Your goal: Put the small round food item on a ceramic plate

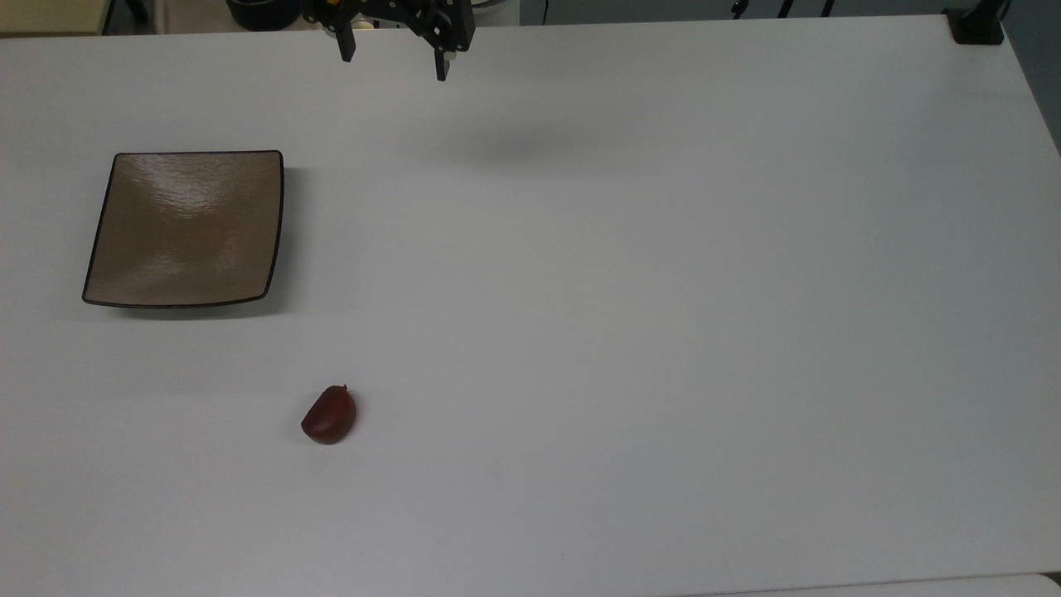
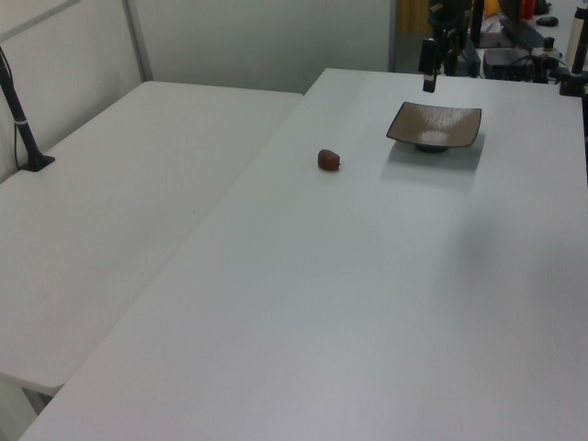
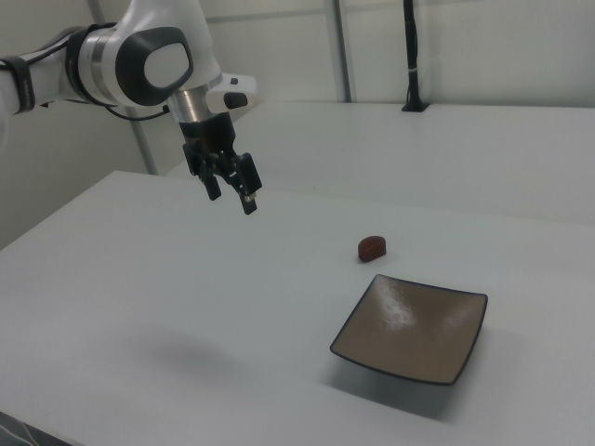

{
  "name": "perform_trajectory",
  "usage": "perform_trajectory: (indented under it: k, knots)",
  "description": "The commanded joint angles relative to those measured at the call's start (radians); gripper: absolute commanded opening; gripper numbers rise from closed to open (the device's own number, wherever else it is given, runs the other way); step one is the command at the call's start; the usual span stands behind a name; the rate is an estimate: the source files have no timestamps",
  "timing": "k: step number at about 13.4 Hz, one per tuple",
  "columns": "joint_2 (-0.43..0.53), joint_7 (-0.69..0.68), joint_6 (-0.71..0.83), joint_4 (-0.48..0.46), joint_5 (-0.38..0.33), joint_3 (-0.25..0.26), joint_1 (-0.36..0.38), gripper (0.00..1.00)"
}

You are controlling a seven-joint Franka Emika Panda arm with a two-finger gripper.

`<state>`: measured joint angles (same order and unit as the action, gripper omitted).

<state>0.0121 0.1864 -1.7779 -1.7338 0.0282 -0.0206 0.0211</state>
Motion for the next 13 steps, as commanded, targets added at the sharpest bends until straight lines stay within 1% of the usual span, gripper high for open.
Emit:
perform_trajectory:
  k: [1, 10, 13]
  knots:
    - [0.032, -0.022, -0.028, -0.056, -0.017, 0.018, 0.031, 1.00]
    - [0.029, -0.022, -0.038, -0.053, -0.017, 0.018, 0.031, 1.00]
    - [0.025, -0.007, -0.098, -0.053, -0.017, 0.018, 0.031, 1.00]
